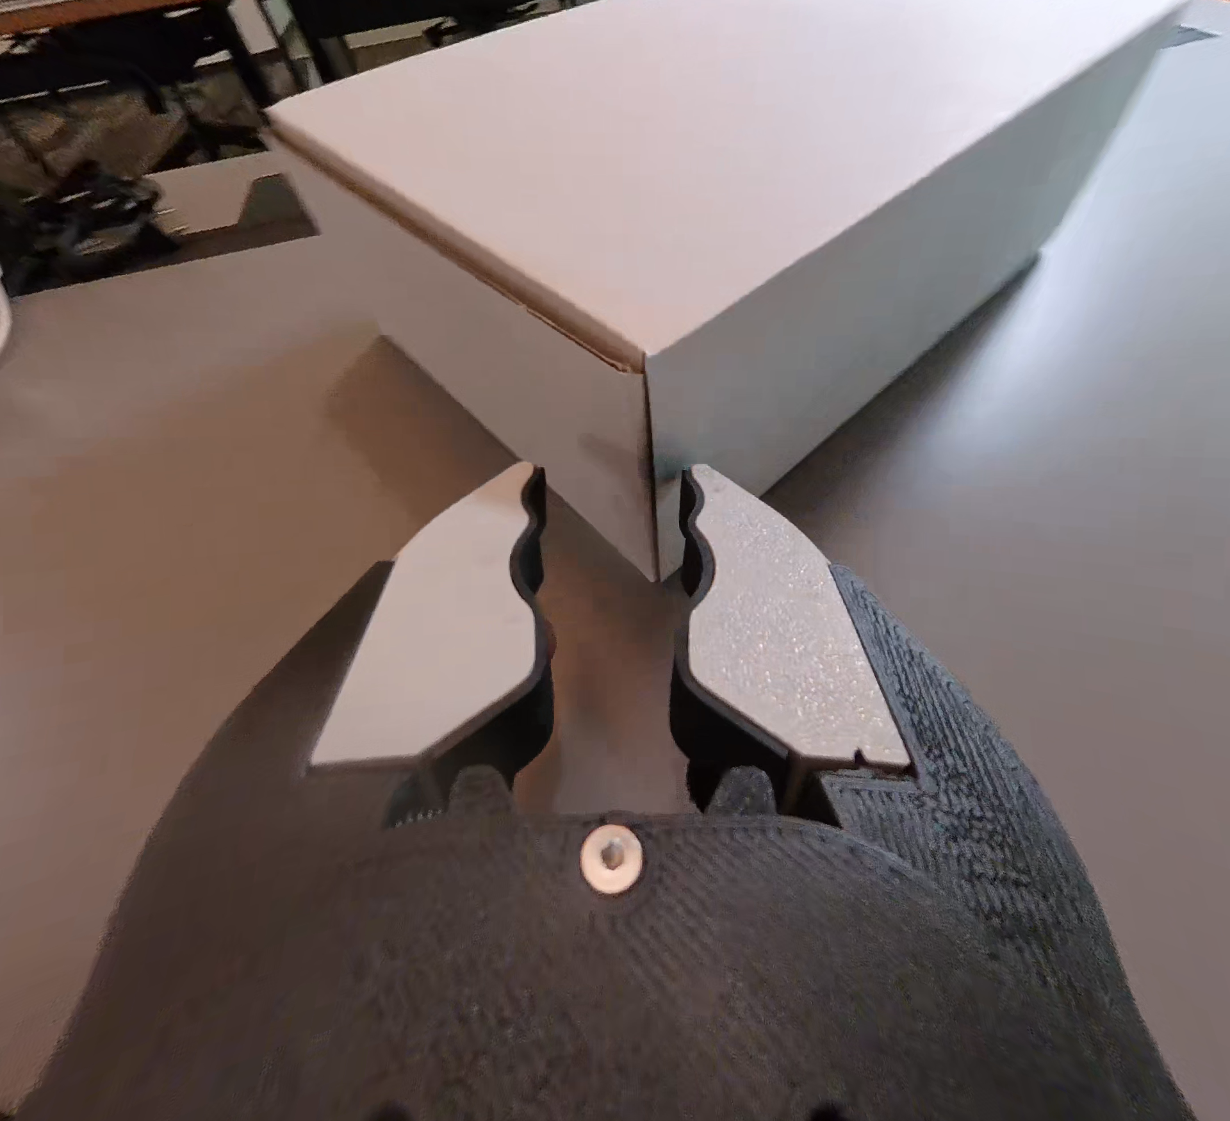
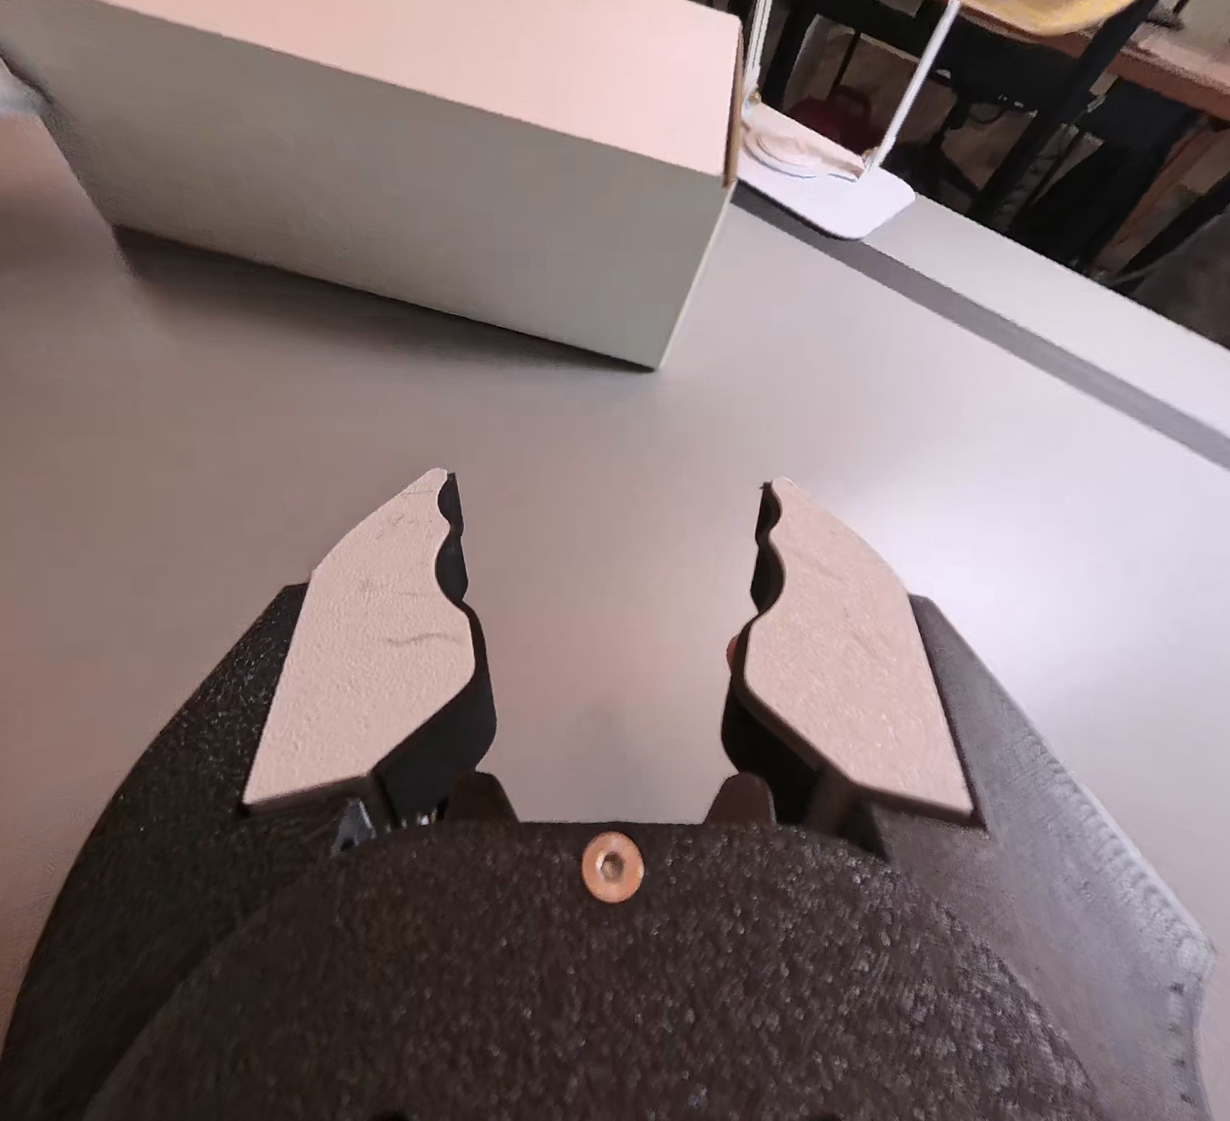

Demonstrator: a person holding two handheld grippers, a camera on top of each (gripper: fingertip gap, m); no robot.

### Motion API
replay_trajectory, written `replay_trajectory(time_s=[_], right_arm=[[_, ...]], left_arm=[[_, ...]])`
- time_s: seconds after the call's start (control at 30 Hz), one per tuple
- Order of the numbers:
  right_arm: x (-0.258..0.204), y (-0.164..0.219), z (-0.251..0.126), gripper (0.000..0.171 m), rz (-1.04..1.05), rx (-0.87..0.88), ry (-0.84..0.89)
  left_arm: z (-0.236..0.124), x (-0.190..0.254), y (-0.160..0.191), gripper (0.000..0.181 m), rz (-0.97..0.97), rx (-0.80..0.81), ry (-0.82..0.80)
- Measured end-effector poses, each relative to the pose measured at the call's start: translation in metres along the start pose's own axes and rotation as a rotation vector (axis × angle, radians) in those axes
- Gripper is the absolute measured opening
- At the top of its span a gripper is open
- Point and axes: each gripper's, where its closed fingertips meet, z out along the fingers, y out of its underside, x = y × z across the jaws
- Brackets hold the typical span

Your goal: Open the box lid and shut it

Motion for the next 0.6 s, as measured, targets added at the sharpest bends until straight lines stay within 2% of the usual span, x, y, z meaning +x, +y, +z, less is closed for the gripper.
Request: replay_trajectory(time_s=[0.03, 0.13, 0.27, 0.37, 0.43, 0.53, 0.6], right_arm=[[0.004, -0.003, 0.01, 0.086, -0.048, -0.006, -0.01], [0.013, -0.016, 0.043, 0.094, -0.199, -0.032, -0.064], [0.013, -0.041, 0.086, 0.108, -0.387, -0.033, -0.165], [0.003, -0.07, 0.108, 0.104, -0.683, 0.059, -0.18], [-0.005, -0.074, 0.12, 0.105, -0.851, -0.008, -0.205], [-0.015, -0.061, 0.134, 0.096, -0.933, -0.156, -0.281], [-0.013, -0.051, 0.141, 0.089, -0.962, -0.216, -0.266]], left_arm=[[-0.001, -0.009, -0.002, 0.037, -0.025, 0.003, -0.008], [-0.01, -0.015, -0.01, 0.039, -0.074, 0.039, 0.012], [-0.02, -0.005, -0.015, 0.051, -0.077, 0.057, 0.048], [-0.024, 0.004, -0.019, 0.055, -0.061, 0.067, 0.065], [-0.023, 0.009, -0.02, 0.056, -0.05, 0.063, 0.075], [-0.021, 0.014, -0.019, 0.057, -0.045, 0.055, 0.092], [-0.021, 0.017, -0.018, 0.058, -0.048, 0.055, 0.102]])
